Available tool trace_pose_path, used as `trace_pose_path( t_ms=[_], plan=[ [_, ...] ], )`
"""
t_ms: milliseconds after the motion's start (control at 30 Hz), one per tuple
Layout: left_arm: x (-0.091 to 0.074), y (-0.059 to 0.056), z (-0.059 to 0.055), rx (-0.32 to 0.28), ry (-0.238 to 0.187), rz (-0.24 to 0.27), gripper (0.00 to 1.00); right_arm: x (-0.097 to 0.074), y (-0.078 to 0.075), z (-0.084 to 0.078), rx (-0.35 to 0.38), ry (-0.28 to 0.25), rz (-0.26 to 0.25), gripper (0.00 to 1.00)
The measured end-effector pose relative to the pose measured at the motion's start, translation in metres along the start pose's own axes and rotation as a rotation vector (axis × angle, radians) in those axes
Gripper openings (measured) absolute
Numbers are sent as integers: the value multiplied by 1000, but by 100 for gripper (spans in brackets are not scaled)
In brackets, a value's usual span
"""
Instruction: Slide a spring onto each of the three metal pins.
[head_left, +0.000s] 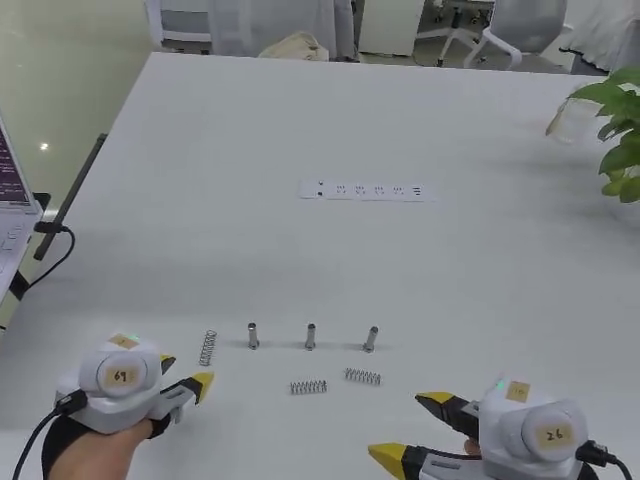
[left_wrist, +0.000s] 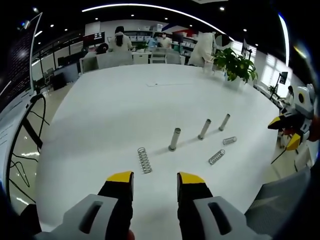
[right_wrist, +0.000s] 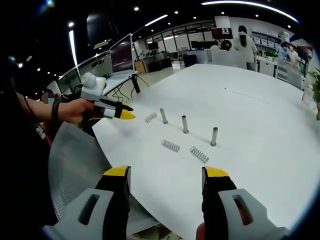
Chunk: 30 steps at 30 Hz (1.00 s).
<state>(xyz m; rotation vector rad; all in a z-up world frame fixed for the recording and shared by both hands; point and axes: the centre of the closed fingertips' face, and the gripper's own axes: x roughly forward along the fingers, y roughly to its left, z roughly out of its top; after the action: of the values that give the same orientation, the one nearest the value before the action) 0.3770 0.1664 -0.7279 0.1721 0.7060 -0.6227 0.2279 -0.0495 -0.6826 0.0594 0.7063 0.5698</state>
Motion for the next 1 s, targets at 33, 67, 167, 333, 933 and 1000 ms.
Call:
trace_pose_path(
  t_ms=[33,67,167,333,933,1000],
  plan=[
    [1,1,0,3,1,2,28,0,0,0,0,0,0,56],
    [2,2,0,3,1,5,27,0,0,0,0,1,0,56],
    [5,3,1,-3,3,3,27,-1,1,0,1,-1,-1,56],
    [11,5,2,-2,10,2,26,-1,0,0,6,-2,-5,55],
    [40,8,-7,-68,51,0,24,-4,-3,-7,21,10,-13,55],
    [42,8,-6,-66,61,3,24,-4,-3,-8,21,13,-12,55]
  ],
)
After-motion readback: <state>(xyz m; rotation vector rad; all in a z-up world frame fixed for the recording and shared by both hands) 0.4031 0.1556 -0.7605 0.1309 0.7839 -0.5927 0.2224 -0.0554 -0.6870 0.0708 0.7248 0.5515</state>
